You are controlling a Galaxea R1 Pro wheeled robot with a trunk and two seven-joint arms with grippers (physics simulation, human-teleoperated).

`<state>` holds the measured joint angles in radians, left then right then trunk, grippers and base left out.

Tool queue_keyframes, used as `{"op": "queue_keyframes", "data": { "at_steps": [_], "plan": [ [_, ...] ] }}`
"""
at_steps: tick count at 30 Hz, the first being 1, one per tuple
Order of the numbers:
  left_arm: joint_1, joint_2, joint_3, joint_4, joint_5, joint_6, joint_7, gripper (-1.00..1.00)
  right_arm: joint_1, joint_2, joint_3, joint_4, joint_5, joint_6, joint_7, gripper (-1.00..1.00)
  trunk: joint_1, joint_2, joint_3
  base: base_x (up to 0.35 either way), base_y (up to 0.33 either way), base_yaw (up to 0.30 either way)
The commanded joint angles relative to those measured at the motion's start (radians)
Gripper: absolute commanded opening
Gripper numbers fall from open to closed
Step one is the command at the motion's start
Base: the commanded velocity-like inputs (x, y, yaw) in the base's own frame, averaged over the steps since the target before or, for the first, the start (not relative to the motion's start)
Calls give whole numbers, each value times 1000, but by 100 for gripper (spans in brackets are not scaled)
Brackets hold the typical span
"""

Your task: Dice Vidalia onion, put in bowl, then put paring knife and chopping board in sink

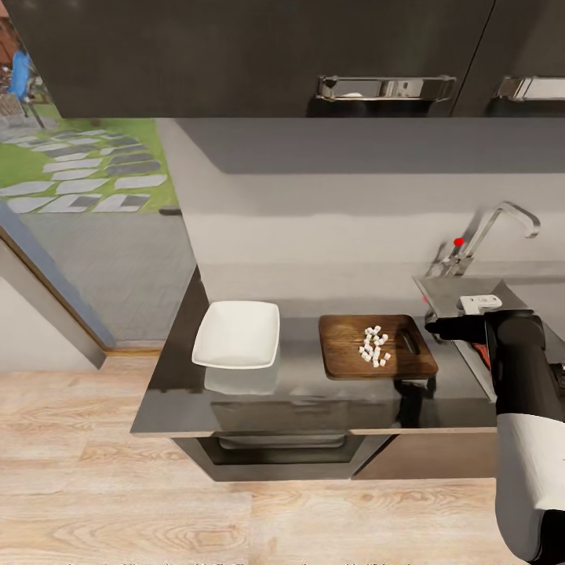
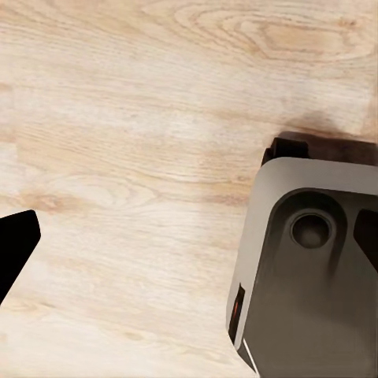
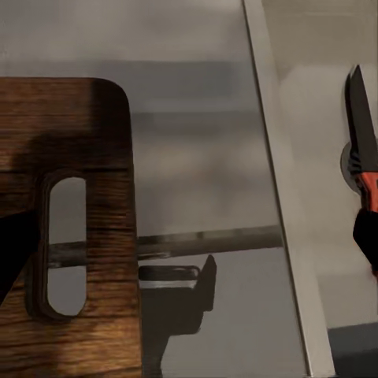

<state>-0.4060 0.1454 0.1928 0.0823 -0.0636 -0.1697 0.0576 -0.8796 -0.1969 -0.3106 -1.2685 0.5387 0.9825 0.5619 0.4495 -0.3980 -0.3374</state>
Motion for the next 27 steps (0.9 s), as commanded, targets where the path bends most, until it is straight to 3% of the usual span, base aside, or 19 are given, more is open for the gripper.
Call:
{"op": "queue_keyframes", "data": {
  "at_steps": [1,27],
  "plan": [
    [-2,0,6,5,-7,-8,4,100,-1,1,-1,6,10,2,10,100,1,-2,-3,2,-1,0],
    [-2,0,5,5,-7,-8,2,100,-1,3,1,42,13,2,10,100,1,-2,-44,7,0,0]
  ]
}}
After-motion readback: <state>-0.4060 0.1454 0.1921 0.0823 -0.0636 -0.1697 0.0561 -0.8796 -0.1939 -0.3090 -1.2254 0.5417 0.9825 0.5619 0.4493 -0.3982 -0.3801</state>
